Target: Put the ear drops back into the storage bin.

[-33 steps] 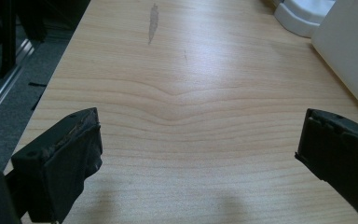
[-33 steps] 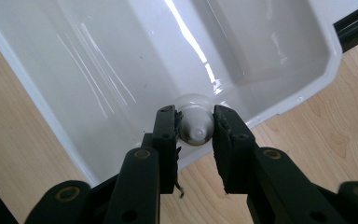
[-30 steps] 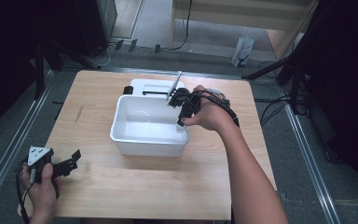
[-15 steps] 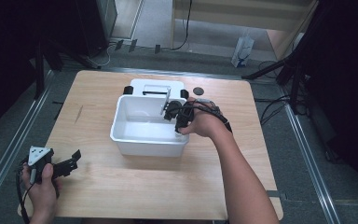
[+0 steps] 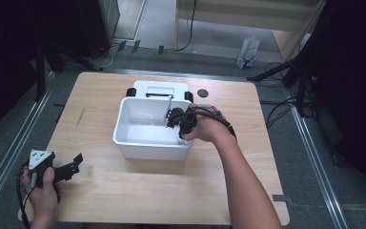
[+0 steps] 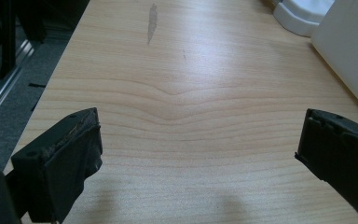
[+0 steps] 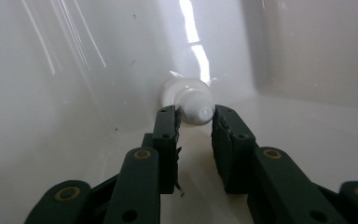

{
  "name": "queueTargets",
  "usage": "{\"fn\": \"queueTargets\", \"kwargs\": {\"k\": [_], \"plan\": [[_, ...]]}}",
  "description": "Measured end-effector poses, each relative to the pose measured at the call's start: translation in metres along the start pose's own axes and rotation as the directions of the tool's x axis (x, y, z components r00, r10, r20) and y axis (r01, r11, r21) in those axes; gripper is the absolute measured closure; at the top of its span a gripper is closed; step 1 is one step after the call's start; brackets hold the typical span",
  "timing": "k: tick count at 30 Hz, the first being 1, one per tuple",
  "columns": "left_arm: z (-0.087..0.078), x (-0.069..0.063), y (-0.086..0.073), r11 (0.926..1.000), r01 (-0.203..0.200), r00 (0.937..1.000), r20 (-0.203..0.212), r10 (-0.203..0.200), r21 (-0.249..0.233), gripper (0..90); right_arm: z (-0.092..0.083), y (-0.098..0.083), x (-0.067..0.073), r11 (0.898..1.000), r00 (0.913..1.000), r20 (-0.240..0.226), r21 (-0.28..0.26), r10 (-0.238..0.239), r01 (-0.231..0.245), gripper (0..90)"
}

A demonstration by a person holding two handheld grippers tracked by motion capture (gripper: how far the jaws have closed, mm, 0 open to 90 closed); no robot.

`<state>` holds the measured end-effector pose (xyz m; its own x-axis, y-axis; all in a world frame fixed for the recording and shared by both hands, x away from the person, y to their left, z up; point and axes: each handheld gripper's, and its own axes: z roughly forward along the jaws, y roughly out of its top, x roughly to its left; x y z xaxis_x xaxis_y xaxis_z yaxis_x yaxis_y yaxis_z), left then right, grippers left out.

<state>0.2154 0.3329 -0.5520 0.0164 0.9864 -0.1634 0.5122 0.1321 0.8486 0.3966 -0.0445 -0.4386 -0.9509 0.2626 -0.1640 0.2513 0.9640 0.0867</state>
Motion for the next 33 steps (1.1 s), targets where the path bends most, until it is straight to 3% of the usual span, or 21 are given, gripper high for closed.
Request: {"fn": "queueTargets", "kwargs": {"k": [6,9,13,15,16,17,18,21,24,26,31,33], "plan": [[0.000,0.000,0.000,1.0000,0.002,1.0000,0.000,-0.002,0.001,0.6,-0.001,-0.002,-0.001,0.998,0.9994,-0.022,-0.049,0.026,-0.027,58.3],[0.000,0.000,0.000,1.0000,0.000,1.0000,-0.001,0.000,0.001,0.6,-0.006,-0.004,0.003,0.996,0.9997,-0.005,-0.084,0.026,-0.026,44.9],[0.000,0.000,0.000,1.0000,0.003,1.0000,0.001,-0.003,0.001,0.6,-0.016,-0.006,0.003,0.992,0.9982,0.038,-0.119,0.047,-0.042,36.9],[0.000,0.000,0.000,1.0000,0.003,1.0000,0.001,-0.003,0.001,0.6,-0.025,-0.008,0.003,0.987,0.9974,0.049,-0.154,0.052,-0.044,32.8],[0.000,0.000,0.000,1.0000,0.002,1.0000,0.002,-0.002,0.002,0.6,-0.034,-0.009,0.004,0.981,0.9967,0.064,-0.189,0.050,-0.037,26.5],[0.000,0.000,0.000,1.0000,0.002,1.0000,0.002,-0.002,0.002,0.6,-0.034,-0.009,0.004,0.981,0.9967,0.064,-0.189,0.050,-0.037,26.5],[0.000,0.000,0.000,1.0000,0.002,1.0000,0.002,-0.002,0.000,0.6,-0.042,-0.011,0.006,0.976,0.9966,0.068,-0.218,0.047,-0.031,18.5],[0.000,0.000,0.000,1.0000,0.004,1.0000,0.002,-0.004,0.000,0.6,-0.048,-0.012,0.008,0.974,0.9953,0.081,-0.224,0.052,-0.033,11.9],[0.000,0.000,0.000,1.0000,0.006,1.0000,0.001,-0.006,-0.001,0.6,-0.059,-0.018,0.009,0.966,0.9919,0.079,-0.245,0.100,-0.078,0.1],[0.000,0.000,0.000,1.0000,0.006,1.0000,0.002,-0.006,-0.001,0.6,-0.064,-0.022,0.008,0.963,0.9899,0.070,-0.250,0.123,-0.102,0.0],[0.000,0.000,0.000,1.0000,0.004,1.0000,0.001,-0.004,0.000,0.6,-0.069,-0.034,0.012,0.961,0.9873,0.099,-0.259,0.124,-0.094,0.0],[0.000,0.000,0.000,1.0000,0.002,1.0000,0.005,-0.002,0.001,0.6,-0.070,-0.044,0.013,0.956,0.9842,0.093,-0.267,0.151,-0.121,0.0]]}}
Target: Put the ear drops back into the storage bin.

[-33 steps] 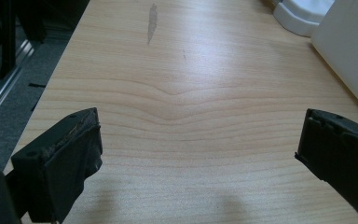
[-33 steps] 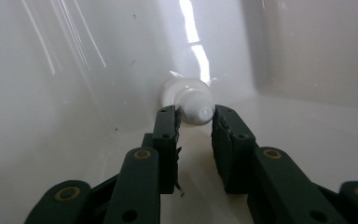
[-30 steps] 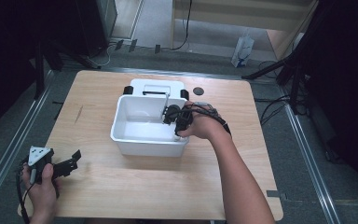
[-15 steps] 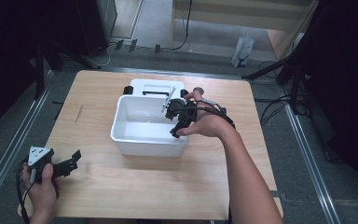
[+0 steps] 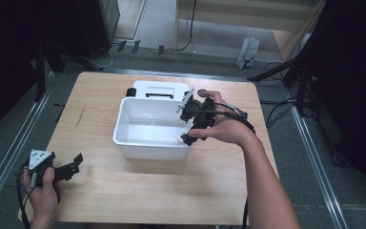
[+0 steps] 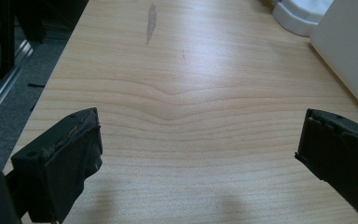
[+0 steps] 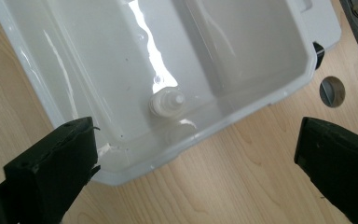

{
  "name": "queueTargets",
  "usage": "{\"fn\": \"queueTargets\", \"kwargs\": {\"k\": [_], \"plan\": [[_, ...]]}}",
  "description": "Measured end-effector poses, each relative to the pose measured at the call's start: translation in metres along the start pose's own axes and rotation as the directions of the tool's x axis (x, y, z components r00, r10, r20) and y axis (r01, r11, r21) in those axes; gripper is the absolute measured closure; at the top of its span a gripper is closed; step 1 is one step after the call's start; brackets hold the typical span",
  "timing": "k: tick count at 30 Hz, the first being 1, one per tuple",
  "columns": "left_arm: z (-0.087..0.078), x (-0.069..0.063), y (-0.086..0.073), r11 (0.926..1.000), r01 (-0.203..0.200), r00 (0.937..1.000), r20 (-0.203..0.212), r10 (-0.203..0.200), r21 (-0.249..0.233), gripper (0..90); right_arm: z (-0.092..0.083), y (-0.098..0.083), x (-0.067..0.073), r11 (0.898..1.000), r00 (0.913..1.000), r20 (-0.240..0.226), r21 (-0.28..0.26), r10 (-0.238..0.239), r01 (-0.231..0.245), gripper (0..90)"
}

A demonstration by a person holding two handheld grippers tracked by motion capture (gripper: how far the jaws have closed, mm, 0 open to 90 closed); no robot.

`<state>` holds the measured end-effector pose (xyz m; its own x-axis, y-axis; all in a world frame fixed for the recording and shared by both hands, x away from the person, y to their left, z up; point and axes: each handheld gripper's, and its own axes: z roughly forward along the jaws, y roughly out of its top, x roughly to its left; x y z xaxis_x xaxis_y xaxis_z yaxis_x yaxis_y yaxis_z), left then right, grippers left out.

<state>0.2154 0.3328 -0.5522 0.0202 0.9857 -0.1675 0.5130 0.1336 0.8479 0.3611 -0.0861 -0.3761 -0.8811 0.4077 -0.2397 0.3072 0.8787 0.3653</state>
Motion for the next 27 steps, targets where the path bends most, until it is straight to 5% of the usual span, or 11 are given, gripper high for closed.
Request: {"fn": "queueTargets", "kwargs": {"k": [27], "plan": [[0.000,-0.001,0.000,1.0000,-0.008,1.0000,-0.005,0.008,0.000,0.6,0.003,-0.091,-0.004,0.986,0.9851,0.039,0.021,0.167,-0.168,0.0]]}}
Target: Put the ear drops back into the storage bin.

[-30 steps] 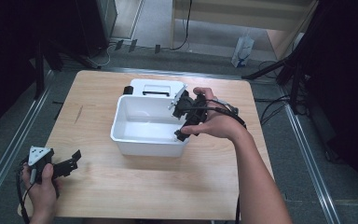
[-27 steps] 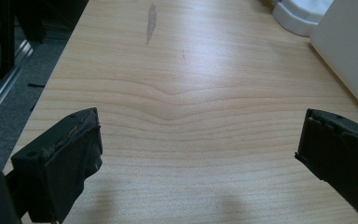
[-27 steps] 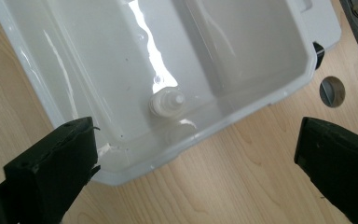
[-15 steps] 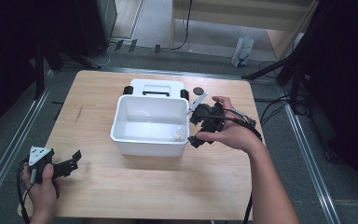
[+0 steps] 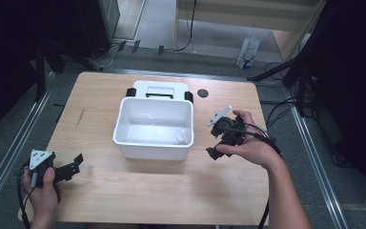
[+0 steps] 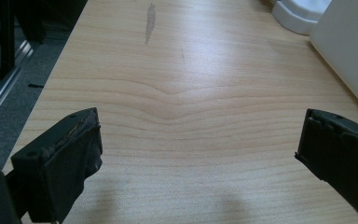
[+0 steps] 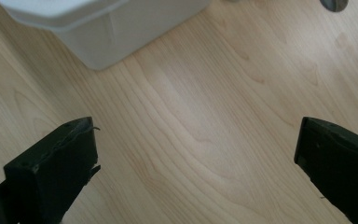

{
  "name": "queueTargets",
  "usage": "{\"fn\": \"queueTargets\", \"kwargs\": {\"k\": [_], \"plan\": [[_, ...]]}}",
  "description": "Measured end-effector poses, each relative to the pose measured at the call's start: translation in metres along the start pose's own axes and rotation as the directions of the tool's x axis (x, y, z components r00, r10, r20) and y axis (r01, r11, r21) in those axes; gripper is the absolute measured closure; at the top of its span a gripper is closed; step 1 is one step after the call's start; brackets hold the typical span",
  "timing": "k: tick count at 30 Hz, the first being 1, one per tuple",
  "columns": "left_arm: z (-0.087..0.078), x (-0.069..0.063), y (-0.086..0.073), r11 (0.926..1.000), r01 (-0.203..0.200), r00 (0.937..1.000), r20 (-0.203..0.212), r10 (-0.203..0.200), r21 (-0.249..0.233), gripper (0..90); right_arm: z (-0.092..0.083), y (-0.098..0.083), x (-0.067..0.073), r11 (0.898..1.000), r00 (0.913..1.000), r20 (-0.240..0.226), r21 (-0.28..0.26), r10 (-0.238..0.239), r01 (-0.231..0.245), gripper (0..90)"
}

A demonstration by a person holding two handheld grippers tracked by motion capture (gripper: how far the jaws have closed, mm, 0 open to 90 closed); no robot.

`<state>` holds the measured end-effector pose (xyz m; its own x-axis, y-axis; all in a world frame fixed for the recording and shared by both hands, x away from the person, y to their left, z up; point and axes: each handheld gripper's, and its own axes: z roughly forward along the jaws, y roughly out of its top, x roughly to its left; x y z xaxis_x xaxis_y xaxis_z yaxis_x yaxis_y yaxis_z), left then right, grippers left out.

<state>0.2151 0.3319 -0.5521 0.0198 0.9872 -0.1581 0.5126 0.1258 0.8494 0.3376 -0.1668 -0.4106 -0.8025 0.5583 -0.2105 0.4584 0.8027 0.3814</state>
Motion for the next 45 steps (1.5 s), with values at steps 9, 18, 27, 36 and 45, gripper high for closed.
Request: {"fn": "queueTargets", "kwargs": {"k": [9,18,27,36,45], "plan": [[0.000,0.000,0.000,1.0000,-0.001,1.0000,0.001,0.001,0.002,0.6,0.014,-0.034,-0.003,0.999,0.9990,0.024,0.012,0.038,-0.039,0.0],[0.000,0.000,0.000,1.0000,-0.002,1.0000,0.001,0.002,-0.002,0.6,0.025,-0.066,-0.003,0.995,0.9914,0.086,-0.021,0.098,-0.097,0.0],[-0.001,0.000,0.000,1.0000,-0.002,1.0000,0.002,0.002,-0.001,0.6,0.029,-0.096,-0.008,0.986,0.9789,0.119,-0.039,0.166,-0.163,0.0],[-0.001,0.000,0.000,1.0000,-0.002,1.0000,0.006,0.002,-0.001,0.6,0.030,-0.131,-0.014,0.964,0.9545,0.140,-0.078,0.263,-0.254,0.0],[-0.001,-0.001,-0.001,0.9999,-0.010,0.9999,0.005,0.010,0.002,0.6,0.036,-0.173,-0.011,0.925,0.9170,0.142,-0.140,0.373,-0.354,0.0]]}}
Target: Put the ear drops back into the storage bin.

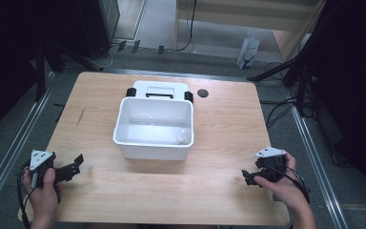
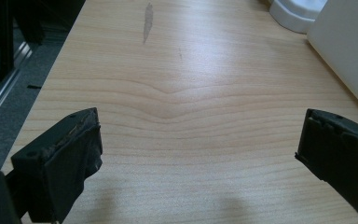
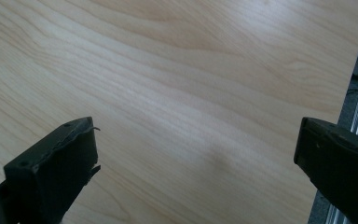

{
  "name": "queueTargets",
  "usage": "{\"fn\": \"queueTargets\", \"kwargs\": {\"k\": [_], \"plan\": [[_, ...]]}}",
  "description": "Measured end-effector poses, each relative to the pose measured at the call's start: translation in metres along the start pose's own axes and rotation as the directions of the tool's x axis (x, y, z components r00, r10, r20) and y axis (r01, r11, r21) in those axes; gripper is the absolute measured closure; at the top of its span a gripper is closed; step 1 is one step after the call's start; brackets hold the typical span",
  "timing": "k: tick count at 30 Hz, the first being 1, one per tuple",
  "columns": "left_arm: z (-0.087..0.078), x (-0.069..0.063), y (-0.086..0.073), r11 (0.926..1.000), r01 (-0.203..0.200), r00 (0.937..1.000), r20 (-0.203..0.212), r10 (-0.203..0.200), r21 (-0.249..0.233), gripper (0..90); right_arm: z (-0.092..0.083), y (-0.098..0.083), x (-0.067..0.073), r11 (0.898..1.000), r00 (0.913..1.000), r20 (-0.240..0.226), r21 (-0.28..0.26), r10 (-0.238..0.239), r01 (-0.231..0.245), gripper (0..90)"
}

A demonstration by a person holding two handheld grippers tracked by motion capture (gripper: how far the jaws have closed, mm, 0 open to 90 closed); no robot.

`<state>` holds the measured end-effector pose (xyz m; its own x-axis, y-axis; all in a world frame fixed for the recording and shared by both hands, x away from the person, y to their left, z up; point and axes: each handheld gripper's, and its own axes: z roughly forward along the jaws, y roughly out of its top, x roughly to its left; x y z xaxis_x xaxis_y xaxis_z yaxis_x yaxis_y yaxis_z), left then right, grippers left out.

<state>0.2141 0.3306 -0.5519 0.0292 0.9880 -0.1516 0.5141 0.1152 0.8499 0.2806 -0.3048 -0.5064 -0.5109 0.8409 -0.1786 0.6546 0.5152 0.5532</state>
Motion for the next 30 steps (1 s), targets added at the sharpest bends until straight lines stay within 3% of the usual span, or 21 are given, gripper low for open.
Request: {"fn": "queueTargets", "kwargs": {"k": [6,9,17,21,23,30], "plan": [[0.000,0.000,0.000,1.0000,0.004,1.0000,0.001,-0.004,-0.002,0.6,-0.001,-0.024,-0.003,0.996,0.9974,0.009,-0.057,0.072,-0.071,0.0],[0.000,0.000,0.000,1.0000,0.000,1.0000,0.002,0.000,0.000,0.6,-0.002,-0.039,-0.002,0.987,0.9921,0.009,-0.105,0.125,-0.123,0.0],[0.000,-0.002,-0.001,1.0000,-0.006,1.0000,-0.004,0.006,-0.006,0.6,-0.005,-0.064,0.008,0.971,0.9843,-0.031,-0.163,0.174,-0.176,0.0],[0.000,-0.002,0.000,0.9999,-0.011,0.9999,-0.006,0.011,-0.002,0.6,-0.004,-0.071,0.013,0.965,0.9821,-0.028,-0.183,0.186,-0.188,0.0],[0.000,-0.002,0.000,0.9999,-0.012,0.9999,-0.006,0.012,-0.002,0.6,-0.003,-0.078,0.015,0.948,0.9746,-0.020,-0.229,0.223,-0.222,0.0],[0.000,-0.003,0.000,0.9998,-0.021,0.9997,-0.009,0.021,0.004,0.6,-0.010,-0.088,0.008,0.881,0.9376,-0.066,-0.326,0.341,-0.344,0.0]]}}
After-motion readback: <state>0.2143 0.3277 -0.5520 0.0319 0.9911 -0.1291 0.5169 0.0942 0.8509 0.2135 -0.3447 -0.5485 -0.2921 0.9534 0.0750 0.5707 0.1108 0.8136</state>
